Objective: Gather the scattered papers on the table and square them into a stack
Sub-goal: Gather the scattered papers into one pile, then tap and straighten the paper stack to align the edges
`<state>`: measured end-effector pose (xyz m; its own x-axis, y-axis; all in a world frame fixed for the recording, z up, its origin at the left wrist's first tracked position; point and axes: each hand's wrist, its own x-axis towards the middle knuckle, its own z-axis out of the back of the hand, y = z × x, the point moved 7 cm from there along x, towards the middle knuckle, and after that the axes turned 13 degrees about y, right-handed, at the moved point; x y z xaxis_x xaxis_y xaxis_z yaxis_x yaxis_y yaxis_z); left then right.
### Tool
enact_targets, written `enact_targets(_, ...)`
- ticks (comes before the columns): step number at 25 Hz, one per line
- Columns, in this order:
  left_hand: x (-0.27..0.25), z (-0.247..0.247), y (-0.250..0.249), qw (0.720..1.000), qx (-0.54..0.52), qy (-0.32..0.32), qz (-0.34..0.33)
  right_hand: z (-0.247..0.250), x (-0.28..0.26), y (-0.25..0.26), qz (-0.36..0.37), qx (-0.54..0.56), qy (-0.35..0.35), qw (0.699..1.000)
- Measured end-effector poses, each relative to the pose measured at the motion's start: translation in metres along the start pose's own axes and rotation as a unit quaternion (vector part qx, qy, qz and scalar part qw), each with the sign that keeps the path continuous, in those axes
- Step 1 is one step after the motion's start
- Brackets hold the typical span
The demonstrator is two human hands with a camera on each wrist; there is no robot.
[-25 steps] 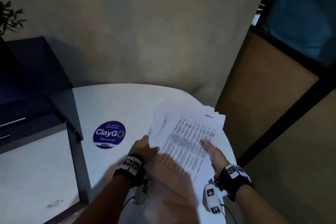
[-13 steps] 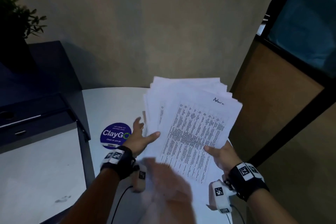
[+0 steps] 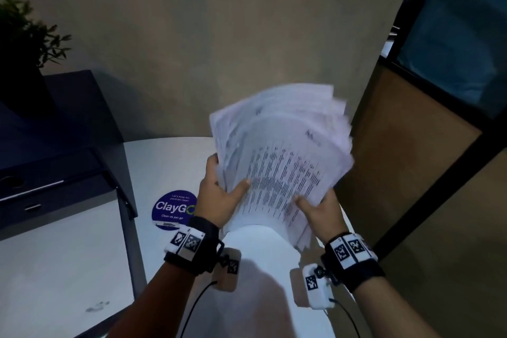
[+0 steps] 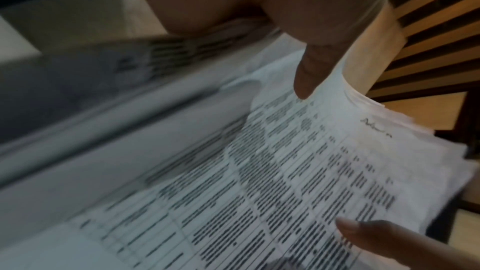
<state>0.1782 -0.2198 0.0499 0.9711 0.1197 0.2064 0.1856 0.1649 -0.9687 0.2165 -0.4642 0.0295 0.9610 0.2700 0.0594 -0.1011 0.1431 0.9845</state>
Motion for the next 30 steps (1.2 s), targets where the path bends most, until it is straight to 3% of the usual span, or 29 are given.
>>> enact_targets(5, -0.011, 0.004, 0.032, 0.999, 0.007, 0.019, 0.041, 0.007, -0.003, -0.024, -0.021, 0.009, -0.032, 0.999)
enact_targets(13, 0.007, 0.004, 0.015, 0.993, -0.112, 0.025, -0.004, 0.013, -0.002, -0.009, 0.025, 0.052, -0.031, 0.998)
enact_targets(16, 0.016, 0.010, 0.017, 0.995, -0.100, 0.017, 0.008, 0.018, 0.008, -0.010, 0.023, 0.058, -0.029, 0.998)
enact_targets(19, 0.022, 0.004, 0.018, 0.998, -0.035, 0.017, 0.052, 0.012, 0.015, -0.010, 0.009, -0.019, -0.023, 1.000)
enact_targets(22, 0.024, -0.013, -0.006, 0.999, 0.040, 0.004, 0.021, 0.009, 0.015, 0.003, 0.036, -0.031, -0.054, 0.997)
enact_targets(27, 0.019, 0.001, -0.019, 0.999, -0.020, -0.046, -0.013, 0.013, 0.008, 0.007, 0.078, -0.002, -0.061, 0.995)
enact_targets(30, 0.011, 0.002, 0.018, 0.997, 0.012, 0.032, 0.063, 0.006, 0.000, -0.014, 0.041, -0.021, -0.023, 0.999)
